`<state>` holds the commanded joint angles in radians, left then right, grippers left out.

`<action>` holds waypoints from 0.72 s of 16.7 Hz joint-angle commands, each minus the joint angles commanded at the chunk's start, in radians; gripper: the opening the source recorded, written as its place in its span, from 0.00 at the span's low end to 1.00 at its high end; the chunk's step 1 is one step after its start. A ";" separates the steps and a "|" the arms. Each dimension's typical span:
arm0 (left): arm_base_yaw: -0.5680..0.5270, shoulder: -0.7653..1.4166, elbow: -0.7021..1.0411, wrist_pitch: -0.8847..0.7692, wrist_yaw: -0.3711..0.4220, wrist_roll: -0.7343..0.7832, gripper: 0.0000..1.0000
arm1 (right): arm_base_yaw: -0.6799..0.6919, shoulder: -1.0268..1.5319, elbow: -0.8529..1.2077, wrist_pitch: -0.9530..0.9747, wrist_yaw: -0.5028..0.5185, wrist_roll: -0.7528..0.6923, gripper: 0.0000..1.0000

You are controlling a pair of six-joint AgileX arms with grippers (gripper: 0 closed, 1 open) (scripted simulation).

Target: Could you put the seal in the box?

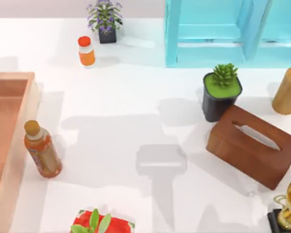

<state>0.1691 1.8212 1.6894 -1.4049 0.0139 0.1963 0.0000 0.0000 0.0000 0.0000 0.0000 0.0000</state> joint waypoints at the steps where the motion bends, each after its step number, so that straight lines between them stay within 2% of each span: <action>1: 0.044 -0.029 -0.026 0.006 0.001 0.043 0.00 | 0.000 0.000 0.000 0.000 0.000 0.000 1.00; 4: 0.114 -0.082 -0.072 0.018 0.005 0.110 0.00 | 0.000 0.000 0.000 0.000 0.000 0.000 1.00; 9: 0.113 -0.079 -0.074 0.020 0.002 0.113 0.00 | 0.000 0.000 0.000 0.000 0.000 0.000 1.00; 12: 0.117 -0.078 -0.144 0.090 0.004 0.111 0.00 | 0.000 0.000 0.000 0.000 0.000 0.000 1.00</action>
<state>0.2860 1.7434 1.5451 -1.3147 0.0180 0.3073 0.0000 0.0000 0.0000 0.0000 0.0000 0.0000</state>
